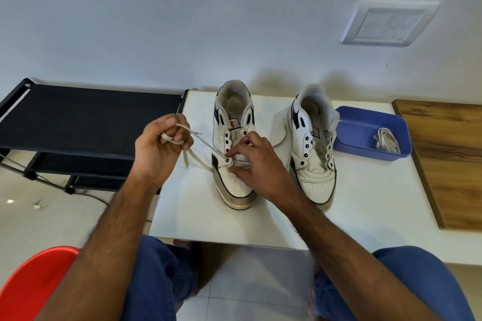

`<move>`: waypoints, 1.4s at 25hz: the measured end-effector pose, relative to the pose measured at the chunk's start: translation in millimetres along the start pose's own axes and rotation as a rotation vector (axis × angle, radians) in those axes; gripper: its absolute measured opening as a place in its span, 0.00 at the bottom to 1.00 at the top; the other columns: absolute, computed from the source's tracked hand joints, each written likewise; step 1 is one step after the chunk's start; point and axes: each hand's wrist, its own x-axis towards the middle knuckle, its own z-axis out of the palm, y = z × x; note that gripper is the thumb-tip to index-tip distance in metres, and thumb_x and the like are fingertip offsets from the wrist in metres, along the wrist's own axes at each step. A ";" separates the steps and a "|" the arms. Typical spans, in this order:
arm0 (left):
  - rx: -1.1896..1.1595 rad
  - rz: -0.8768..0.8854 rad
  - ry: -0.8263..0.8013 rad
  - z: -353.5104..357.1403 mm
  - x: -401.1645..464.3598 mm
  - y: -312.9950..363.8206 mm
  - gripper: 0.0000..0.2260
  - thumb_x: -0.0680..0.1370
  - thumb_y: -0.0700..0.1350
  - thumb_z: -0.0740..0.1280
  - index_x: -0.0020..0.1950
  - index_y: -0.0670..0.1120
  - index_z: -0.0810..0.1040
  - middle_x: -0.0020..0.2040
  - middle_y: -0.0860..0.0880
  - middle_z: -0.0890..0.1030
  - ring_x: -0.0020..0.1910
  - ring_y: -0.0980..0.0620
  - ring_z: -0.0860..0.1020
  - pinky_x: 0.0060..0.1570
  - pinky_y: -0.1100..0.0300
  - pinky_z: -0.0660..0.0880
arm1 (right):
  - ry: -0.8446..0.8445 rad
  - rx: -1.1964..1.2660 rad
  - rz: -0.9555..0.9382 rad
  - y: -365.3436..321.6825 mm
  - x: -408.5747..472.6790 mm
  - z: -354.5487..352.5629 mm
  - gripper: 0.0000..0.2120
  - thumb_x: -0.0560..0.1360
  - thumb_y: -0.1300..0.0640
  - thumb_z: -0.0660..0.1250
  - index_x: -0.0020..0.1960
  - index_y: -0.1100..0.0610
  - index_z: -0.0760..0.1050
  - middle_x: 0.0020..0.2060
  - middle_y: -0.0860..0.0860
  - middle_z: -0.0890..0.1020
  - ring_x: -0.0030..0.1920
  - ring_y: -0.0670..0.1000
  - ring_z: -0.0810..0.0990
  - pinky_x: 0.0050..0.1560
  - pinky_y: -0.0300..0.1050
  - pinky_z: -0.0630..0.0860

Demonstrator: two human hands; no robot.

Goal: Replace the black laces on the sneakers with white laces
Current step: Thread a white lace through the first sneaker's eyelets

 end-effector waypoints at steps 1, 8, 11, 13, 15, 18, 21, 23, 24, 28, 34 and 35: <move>0.046 0.004 0.030 0.9 -0.9 -2.5 0.18 0.78 0.40 0.56 0.28 0.47 0.69 0.32 0.48 0.67 0.33 0.50 0.63 0.35 0.57 0.66 | -0.001 -0.002 0.001 -0.8 0.1 0.4 0.15 0.71 0.54 0.78 0.56 0.50 0.82 0.55 0.47 0.73 0.55 0.52 0.73 0.58 0.51 0.74; 1.497 0.073 -0.112 -3.0 -0.2 -22.7 0.26 0.80 0.67 0.55 0.34 0.48 0.72 0.30 0.51 0.74 0.30 0.52 0.74 0.33 0.48 0.75 | -0.153 0.343 0.024 9.8 -1.9 -31.7 0.19 0.71 0.68 0.74 0.59 0.55 0.80 0.54 0.50 0.74 0.48 0.47 0.78 0.51 0.35 0.74; 1.544 0.155 -0.051 5.6 2.8 -23.2 0.15 0.81 0.62 0.61 0.42 0.54 0.72 0.36 0.56 0.77 0.36 0.56 0.77 0.35 0.55 0.75 | -0.140 0.357 0.150 15.9 -9.4 -51.9 0.16 0.74 0.68 0.72 0.55 0.52 0.77 0.55 0.48 0.76 0.49 0.45 0.81 0.47 0.36 0.78; 1.494 0.175 -0.104 4.6 5.3 -25.2 0.07 0.81 0.56 0.65 0.52 0.55 0.73 0.45 0.58 0.79 0.43 0.58 0.79 0.41 0.54 0.78 | -0.217 0.225 0.209 21.0 -13.0 -55.1 0.14 0.74 0.65 0.71 0.53 0.49 0.75 0.53 0.46 0.78 0.49 0.44 0.81 0.49 0.44 0.80; 1.431 0.177 -0.232 3.4 4.5 -30.1 0.09 0.80 0.51 0.68 0.59 0.55 0.74 0.51 0.59 0.77 0.47 0.58 0.79 0.48 0.52 0.79 | -0.271 0.062 0.230 22.2 -15.2 -50.0 0.12 0.74 0.61 0.70 0.54 0.50 0.74 0.51 0.46 0.80 0.49 0.46 0.80 0.51 0.51 0.79; 1.383 0.215 -0.361 12.0 4.3 -36.4 0.11 0.78 0.51 0.69 0.58 0.52 0.76 0.51 0.58 0.76 0.46 0.58 0.77 0.47 0.52 0.77 | -0.260 -0.064 0.262 17.7 -16.2 -43.0 0.08 0.74 0.56 0.68 0.52 0.52 0.74 0.45 0.47 0.81 0.45 0.51 0.80 0.47 0.55 0.79; 1.439 0.283 -0.416 17.9 5.8 -39.8 0.13 0.76 0.56 0.68 0.57 0.53 0.77 0.51 0.58 0.74 0.48 0.57 0.73 0.49 0.51 0.75 | -0.287 -0.086 0.282 18.6 -15.1 -44.7 0.03 0.75 0.55 0.69 0.47 0.53 0.77 0.41 0.47 0.81 0.43 0.51 0.80 0.47 0.56 0.79; 1.424 0.304 -0.434 22.8 5.9 -42.3 0.15 0.76 0.60 0.67 0.59 0.55 0.79 0.53 0.58 0.74 0.51 0.57 0.71 0.50 0.52 0.73 | -0.343 0.104 0.309 15.7 -12.5 -54.3 0.04 0.75 0.55 0.72 0.47 0.53 0.78 0.41 0.49 0.84 0.44 0.51 0.82 0.51 0.55 0.80; 1.424 0.308 -0.451 26.0 6.3 -45.3 0.16 0.76 0.61 0.67 0.59 0.54 0.80 0.53 0.57 0.75 0.51 0.57 0.71 0.50 0.52 0.72 | -0.364 0.271 0.315 11.9 -10.6 -61.5 0.04 0.76 0.57 0.72 0.48 0.55 0.78 0.40 0.49 0.85 0.43 0.51 0.83 0.51 0.54 0.80; 1.162 0.195 -0.398 39.3 5.8 -49.4 0.17 0.78 0.58 0.68 0.47 0.45 0.82 0.44 0.52 0.79 0.44 0.53 0.76 0.45 0.52 0.74 | -0.253 0.775 0.248 -3.7 -3.6 -90.1 0.05 0.81 0.61 0.67 0.46 0.61 0.78 0.33 0.52 0.77 0.37 0.51 0.77 0.47 0.46 0.74; 0.386 0.098 0.085 23.0 3.8 -13.0 0.13 0.80 0.46 0.66 0.36 0.46 0.73 0.31 0.53 0.73 0.34 0.54 0.72 0.41 0.60 0.70 | -0.001 1.018 0.390 1.4 -1.1 -100.2 0.14 0.82 0.54 0.64 0.40 0.58 0.77 0.30 0.57 0.67 0.29 0.47 0.69 0.45 0.45 0.75; 0.332 0.092 0.116 21.4 3.6 -10.1 0.15 0.81 0.45 0.66 0.35 0.46 0.70 0.30 0.53 0.70 0.32 0.54 0.70 0.40 0.59 0.69 | 0.006 1.006 0.401 3.1 -1.3 -99.5 0.14 0.83 0.54 0.63 0.40 0.59 0.76 0.27 0.54 0.67 0.29 0.47 0.69 0.44 0.44 0.75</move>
